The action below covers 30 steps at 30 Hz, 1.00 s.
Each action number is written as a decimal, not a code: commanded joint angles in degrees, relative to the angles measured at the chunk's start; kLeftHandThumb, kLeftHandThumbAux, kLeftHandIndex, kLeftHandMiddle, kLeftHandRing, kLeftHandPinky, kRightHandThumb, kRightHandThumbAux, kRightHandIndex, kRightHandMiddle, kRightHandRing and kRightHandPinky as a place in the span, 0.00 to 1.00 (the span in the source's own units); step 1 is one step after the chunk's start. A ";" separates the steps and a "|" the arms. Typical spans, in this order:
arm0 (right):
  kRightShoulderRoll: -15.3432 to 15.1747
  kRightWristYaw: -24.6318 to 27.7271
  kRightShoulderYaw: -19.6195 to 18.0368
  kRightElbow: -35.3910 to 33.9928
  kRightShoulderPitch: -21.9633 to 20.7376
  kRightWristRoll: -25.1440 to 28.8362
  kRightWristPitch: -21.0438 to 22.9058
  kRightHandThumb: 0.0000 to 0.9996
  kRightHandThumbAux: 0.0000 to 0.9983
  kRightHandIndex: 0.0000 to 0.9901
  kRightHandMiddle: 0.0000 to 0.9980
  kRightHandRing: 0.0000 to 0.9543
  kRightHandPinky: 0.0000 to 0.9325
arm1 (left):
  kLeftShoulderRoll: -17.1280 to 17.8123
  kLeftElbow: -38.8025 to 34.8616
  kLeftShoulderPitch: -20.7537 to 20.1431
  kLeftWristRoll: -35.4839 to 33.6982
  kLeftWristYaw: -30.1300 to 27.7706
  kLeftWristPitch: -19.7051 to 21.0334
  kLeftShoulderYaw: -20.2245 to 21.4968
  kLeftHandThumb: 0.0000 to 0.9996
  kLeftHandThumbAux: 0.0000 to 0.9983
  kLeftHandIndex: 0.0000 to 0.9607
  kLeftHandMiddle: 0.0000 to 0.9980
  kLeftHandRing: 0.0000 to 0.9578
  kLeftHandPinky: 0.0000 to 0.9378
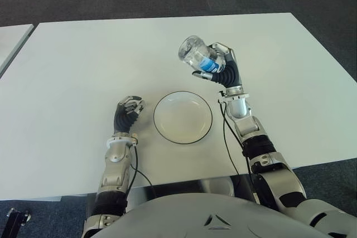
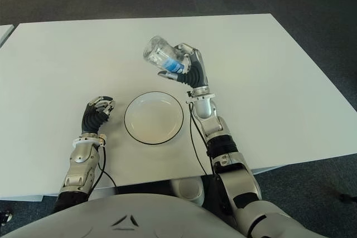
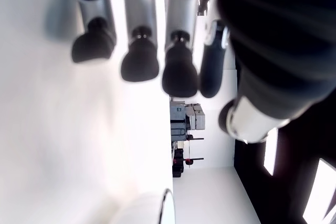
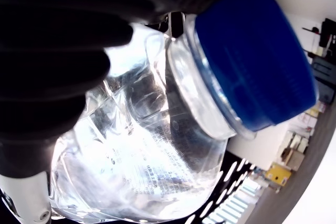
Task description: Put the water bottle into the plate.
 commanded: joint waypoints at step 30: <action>-10.34 28.58 10.56 -5.44 2.41 -3.52 4.95 0.71 0.72 0.44 0.94 0.96 0.96 | -0.01 0.59 2.26 0.68 -0.02 2.13 -0.14 0.71 0.71 0.46 0.79 0.84 0.88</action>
